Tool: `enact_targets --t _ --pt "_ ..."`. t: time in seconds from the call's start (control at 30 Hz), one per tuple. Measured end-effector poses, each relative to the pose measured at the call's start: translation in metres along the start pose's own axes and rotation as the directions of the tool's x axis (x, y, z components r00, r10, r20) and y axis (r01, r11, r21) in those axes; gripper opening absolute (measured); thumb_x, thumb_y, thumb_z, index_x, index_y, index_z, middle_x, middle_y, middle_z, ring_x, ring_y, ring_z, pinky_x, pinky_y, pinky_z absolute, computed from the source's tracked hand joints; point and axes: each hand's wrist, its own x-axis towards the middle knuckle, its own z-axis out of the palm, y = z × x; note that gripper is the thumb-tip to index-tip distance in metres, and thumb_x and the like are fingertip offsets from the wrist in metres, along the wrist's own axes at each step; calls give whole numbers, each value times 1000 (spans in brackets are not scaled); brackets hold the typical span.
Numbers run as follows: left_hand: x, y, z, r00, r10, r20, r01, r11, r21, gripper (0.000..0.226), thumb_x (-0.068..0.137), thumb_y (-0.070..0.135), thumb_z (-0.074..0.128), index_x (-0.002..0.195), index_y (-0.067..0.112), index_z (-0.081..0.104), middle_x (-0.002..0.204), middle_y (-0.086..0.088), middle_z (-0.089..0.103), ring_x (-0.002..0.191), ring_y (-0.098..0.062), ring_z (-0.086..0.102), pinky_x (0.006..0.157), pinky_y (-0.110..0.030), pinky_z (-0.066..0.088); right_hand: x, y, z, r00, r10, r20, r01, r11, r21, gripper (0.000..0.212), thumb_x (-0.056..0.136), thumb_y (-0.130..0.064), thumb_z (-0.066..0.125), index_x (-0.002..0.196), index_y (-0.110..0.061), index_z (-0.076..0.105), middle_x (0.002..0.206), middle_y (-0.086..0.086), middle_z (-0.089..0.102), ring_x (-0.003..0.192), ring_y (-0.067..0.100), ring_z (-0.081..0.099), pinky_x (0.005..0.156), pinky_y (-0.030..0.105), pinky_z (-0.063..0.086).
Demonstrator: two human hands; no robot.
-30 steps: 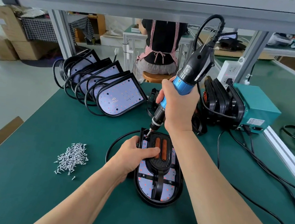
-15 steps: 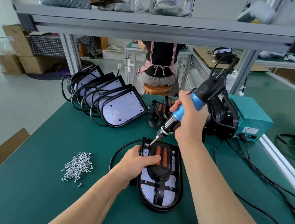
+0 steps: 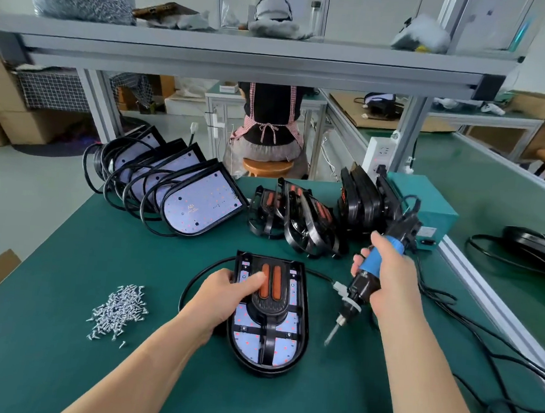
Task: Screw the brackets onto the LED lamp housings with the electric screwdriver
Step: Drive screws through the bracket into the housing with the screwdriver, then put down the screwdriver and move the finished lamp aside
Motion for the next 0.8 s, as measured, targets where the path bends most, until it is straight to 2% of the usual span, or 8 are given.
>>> enact_targets --t 0.13,0.23,0.4,0.53,0.6,0.67,0.73,0.8 --pt "5 3 -1 983 52 -176 -10 972 234 45 94 54 52 92 12 67 95 -2 72 92 -24 66 88 -38 53 4 20 -18 991 -71 -109 60 993 -100 38 93 -15 71 115 -10 41 99 12 56 63 20 66 50 29 55" --pt "8 8 -2 946 137 -294 12 891 455 46 94 52 46 78 11 59 90 -6 63 90 -28 57 82 -38 48 6 28 -28 970 -154 -190 85 941 -329 38 87 -24 73 107 -12 43 103 14 65 80 27 66 73 45 58" --pt "12 4 -11 916 159 -368 125 758 640 39 96 45 43 83 17 67 144 -12 39 139 -32 26 116 -45 24 -3 35 -29 923 -347 -168 201 805 -558 32 83 -30 74 93 -15 47 93 5 53 70 23 55 56 32 38" --pt "13 4 -19 928 135 -347 146 726 672 29 93 36 43 76 17 55 119 -8 48 115 -35 40 100 -43 36 0 38 -27 890 -440 -117 227 652 -724 60 80 -13 77 133 -4 49 130 17 41 119 39 44 98 49 46" --pt "14 5 -20 927 147 -346 143 714 686 31 94 36 43 74 15 55 105 -4 43 102 -31 39 90 -40 36 -1 36 -27 839 -543 -41 275 488 -828 60 80 -6 75 136 -6 54 136 17 43 127 36 36 108 43 36" --pt "16 3 -18 929 146 -340 120 750 650 34 95 34 44 71 12 55 95 -7 45 93 -32 43 81 -38 38 -6 37 -26 740 -647 186 400 200 -895 49 80 -1 73 127 -8 64 130 12 56 126 34 42 107 40 32" --pt "17 -2 -17 922 166 -350 89 788 609 38 94 33 47 62 12 49 85 -11 50 83 -34 48 72 -37 39 -11 42 -19 668 -598 443 506 -70 -859 38 82 -6 71 119 -12 70 113 6 67 114 32 55 102 43 37" --pt "19 -6 -16 906 181 -382 81 813 577 41 93 32 50 59 11 45 78 -12 52 74 -32 48 63 -35 36 -17 48 -9 687 -428 587 506 -297 -809 29 91 -28 66 119 -20 67 104 -2 70 104 26 61 96 40 37"
